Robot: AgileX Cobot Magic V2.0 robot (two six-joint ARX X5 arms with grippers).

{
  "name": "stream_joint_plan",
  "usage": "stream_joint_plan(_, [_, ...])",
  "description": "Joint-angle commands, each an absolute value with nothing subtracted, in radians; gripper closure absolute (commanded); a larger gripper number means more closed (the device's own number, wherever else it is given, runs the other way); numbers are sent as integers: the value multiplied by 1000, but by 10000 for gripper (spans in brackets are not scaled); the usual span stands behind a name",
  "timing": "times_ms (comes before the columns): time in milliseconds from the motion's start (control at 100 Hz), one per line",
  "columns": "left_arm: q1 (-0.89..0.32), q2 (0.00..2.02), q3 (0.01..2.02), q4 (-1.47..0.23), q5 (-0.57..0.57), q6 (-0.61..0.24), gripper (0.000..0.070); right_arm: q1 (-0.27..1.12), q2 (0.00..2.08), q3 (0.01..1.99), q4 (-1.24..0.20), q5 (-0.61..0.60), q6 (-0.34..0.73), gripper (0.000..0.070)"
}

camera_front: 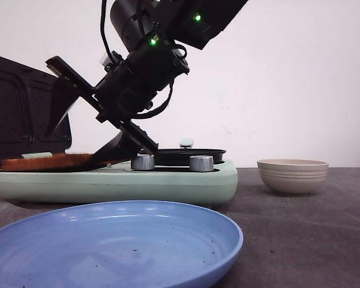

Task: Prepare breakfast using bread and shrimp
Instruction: 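Open the right gripper and raise it away from the sandwich maker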

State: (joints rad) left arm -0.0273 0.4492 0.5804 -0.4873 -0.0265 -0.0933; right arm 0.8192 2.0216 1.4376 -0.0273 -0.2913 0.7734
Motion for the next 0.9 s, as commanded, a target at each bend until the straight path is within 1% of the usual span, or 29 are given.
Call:
stream_joint_plan(0, [-26, 450, 584, -479, -27, -99, 22, 826, 2040, 1477, -41, -287, 725, 265])
stream_joint_plan(370, [-26, 450, 584, -479, -27, -99, 22, 824, 2034, 1619, -274, -222, 558, 267])
stream_joint_plan(450, [-27, 450, 584, -479, -27, -98, 22, 815, 2016, 1631, -311, -203, 506, 274])
stream_joint_plan(640, [-27, 450, 584, -479, -27, -99, 22, 786, 1950, 1631, -417, -73, 351, 274])
stream_joint_plan(760, [-27, 450, 584, -479, -27, -99, 22, 750, 1901, 1631, -469, -48, 300, 277])
stream_joint_plan(890, [-27, 450, 584, -479, -27, -99, 22, 712, 1849, 1631, -508, -47, 294, 285])
